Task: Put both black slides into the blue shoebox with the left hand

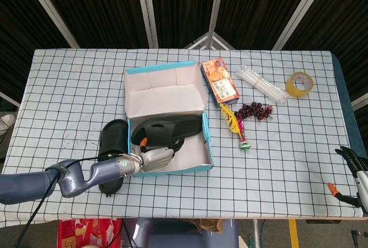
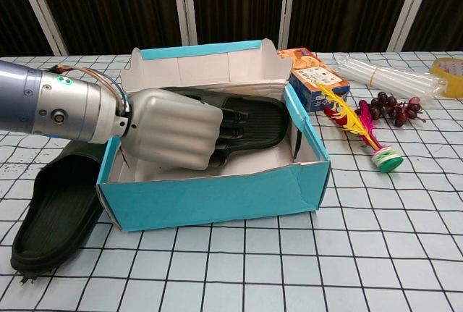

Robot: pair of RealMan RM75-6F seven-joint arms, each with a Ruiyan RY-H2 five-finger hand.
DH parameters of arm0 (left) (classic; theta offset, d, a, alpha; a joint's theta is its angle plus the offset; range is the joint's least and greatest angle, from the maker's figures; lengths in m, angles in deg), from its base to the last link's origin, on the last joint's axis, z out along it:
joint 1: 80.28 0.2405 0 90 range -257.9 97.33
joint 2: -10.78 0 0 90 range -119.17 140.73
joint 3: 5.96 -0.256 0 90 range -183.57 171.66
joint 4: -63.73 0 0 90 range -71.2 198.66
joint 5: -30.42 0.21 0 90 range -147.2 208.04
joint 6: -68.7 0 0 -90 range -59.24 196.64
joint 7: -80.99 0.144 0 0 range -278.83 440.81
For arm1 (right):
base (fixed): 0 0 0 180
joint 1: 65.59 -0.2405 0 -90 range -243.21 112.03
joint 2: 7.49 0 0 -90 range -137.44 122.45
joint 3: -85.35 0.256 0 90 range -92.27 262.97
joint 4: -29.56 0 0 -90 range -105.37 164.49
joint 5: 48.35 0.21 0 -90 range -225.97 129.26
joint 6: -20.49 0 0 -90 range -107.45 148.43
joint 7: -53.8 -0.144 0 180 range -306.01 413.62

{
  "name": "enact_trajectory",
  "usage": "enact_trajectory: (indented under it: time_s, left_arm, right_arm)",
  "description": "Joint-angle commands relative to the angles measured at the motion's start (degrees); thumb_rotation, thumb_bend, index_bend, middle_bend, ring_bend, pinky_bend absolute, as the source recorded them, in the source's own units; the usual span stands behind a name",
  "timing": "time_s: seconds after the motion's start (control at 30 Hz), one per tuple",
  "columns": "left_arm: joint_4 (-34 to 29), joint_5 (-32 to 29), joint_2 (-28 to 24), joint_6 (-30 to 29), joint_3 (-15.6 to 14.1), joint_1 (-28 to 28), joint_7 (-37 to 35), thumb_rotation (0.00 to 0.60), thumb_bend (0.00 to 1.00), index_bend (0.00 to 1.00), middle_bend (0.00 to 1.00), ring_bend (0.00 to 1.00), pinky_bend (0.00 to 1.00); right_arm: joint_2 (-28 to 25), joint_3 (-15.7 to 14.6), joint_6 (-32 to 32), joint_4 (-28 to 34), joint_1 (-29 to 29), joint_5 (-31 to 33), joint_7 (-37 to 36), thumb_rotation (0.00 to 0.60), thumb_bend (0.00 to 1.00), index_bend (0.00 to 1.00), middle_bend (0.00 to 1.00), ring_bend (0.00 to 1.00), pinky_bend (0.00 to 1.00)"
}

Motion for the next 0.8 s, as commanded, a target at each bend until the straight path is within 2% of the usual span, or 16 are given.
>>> enact_trajectory:
  time_s: [0.03, 0.57, 0.67, 0.8]
  left_arm:
    - [0.9, 0.4, 0.7, -0.9, -0.5, 0.1, -1.7, 0.6, 0.49, 0.45, 0.56, 0.14, 0.13]
    - [4.2, 0.8, 3.8, -1.6, -1.4, 0.6, -4.9, 0.6, 0.48, 0.45, 0.54, 0.14, 0.13]
    - [4.4, 1.0, 3.9, -1.7, -1.4, 0.6, -4.7, 0.6, 0.45, 0.44, 0.51, 0.14, 0.13]
    - [3.8, 1.3, 3.0, -2.5, -0.9, 0.7, -3.7, 0.6, 0.37, 0.36, 0.42, 0.12, 0.13]
  right_arm:
    - [0.0, 0.0, 0.1, 0.0, 0.1, 0.0, 0.0, 0.6, 0.31, 0.15, 0.11, 0.18, 0.14]
    - [0.1, 0.1, 0.0, 0.1, 0.1, 0.2, 0.2, 0.6, 0.31, 0.15, 0.11, 0.18, 0.14]
    - [0.1, 0.1, 0.1, 0.0, 0.1, 0.2, 0.1, 0.6, 0.31, 0.15, 0.11, 0.18, 0.14]
    - [0.1, 0.1, 0.1, 0.0, 0.1, 0.2, 0.0, 0.6, 0.31, 0.15, 0.11, 0.18, 0.14]
